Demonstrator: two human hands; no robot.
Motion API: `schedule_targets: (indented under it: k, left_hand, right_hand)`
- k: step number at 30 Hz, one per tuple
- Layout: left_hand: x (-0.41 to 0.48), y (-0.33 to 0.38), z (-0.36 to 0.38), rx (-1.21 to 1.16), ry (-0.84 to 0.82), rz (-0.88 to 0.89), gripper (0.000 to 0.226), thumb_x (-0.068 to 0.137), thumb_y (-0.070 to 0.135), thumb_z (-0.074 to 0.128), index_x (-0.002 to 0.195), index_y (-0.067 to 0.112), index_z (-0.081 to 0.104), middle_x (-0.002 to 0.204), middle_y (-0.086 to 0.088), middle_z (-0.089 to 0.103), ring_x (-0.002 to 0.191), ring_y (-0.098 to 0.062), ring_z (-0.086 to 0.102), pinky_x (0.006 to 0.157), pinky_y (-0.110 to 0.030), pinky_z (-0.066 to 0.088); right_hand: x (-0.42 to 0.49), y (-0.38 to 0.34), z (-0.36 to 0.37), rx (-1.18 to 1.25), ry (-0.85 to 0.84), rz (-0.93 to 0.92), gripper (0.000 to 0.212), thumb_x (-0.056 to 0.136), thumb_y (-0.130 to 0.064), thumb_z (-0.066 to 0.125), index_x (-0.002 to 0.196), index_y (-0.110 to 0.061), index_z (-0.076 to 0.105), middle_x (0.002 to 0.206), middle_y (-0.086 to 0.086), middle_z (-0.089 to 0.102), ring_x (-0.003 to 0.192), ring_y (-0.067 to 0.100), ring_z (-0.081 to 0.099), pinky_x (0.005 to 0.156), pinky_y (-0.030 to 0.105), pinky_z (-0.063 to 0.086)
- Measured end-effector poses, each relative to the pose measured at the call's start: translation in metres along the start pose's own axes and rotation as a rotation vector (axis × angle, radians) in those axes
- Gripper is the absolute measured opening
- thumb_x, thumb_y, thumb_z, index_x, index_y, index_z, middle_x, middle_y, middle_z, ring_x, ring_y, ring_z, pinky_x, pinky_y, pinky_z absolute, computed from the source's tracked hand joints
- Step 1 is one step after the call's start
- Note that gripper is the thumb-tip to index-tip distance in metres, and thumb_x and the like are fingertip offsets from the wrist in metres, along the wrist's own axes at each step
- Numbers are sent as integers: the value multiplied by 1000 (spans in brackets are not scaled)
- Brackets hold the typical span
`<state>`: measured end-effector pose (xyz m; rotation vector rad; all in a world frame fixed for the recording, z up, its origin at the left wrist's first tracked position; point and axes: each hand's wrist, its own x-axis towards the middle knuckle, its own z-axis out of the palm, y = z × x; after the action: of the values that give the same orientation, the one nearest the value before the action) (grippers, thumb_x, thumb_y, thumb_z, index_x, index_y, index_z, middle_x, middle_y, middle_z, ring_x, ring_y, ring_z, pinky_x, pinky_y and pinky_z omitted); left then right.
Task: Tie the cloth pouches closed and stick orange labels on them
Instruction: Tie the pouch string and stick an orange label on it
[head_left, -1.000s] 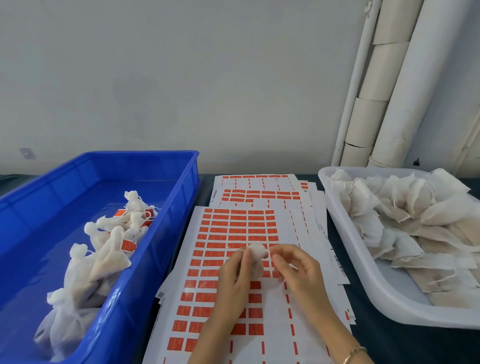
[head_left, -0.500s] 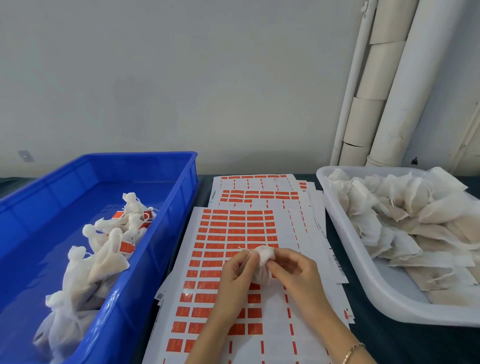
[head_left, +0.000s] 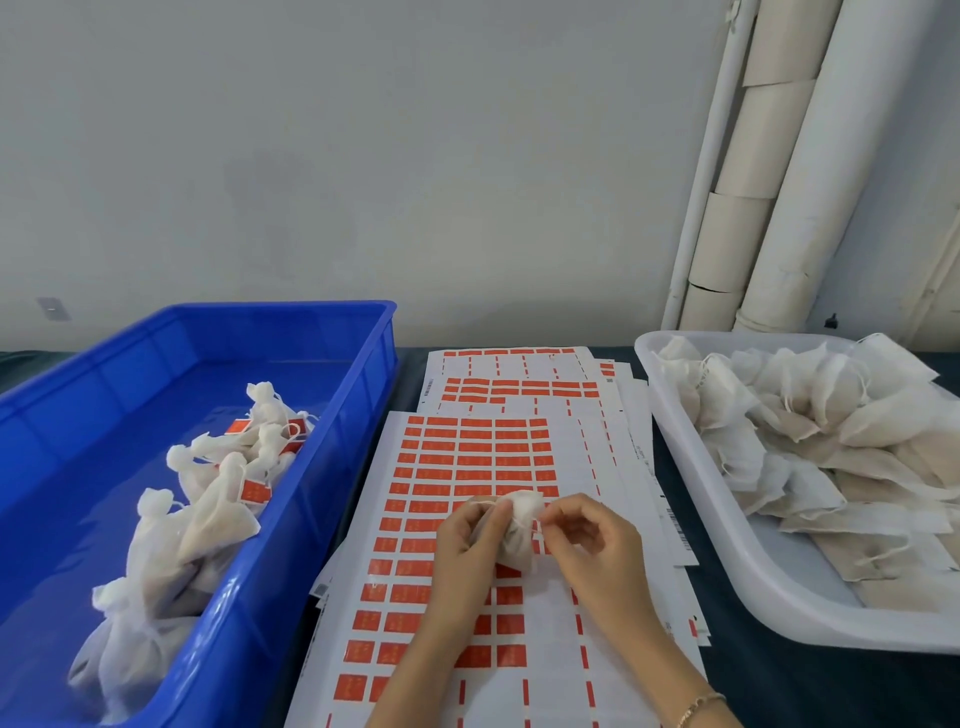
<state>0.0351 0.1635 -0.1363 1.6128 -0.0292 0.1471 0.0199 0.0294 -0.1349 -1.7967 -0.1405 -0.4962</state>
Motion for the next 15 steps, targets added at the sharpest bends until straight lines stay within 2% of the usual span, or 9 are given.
schedule_targets:
  k: [7,11,13,15]
  left_hand:
    - [-2,4,-1,-36,-14,36,14,91,22,59,83,21,70,76,9,69,76,-5,65,66,-11,50]
    - [-4,9,-1,-43,-86,76,13,89,20,62,82,22,72,78,7,71,79,-8,66,68,-13,51]
    - [-4,9,-2,-60,-87,82,8,88,19,64,87,22,72,84,7,71,85,-9,67,70,-16,53]
    - [-4,7,-2,-92,-68,55,10,85,22,67,95,21,68,92,5,70,91,-14,66,73,-25,57]
  right_hand:
    - [-3,1,2,-274,69,-229,22,72,3,78,84,-14,76,82,-8,66,70,5,63,67,6,50]
    - [-3,1,3,-327,59,-252,22,70,3,80,88,-9,76,86,-9,63,75,2,62,73,-1,44]
    - [-3,1,3,-338,51,-265,21,71,3,79,89,-8,76,87,-5,66,79,4,63,75,1,45]
    - [-4,0,2,-350,58,-297,22,70,4,79,89,-7,76,87,-1,68,81,3,63,76,4,47]
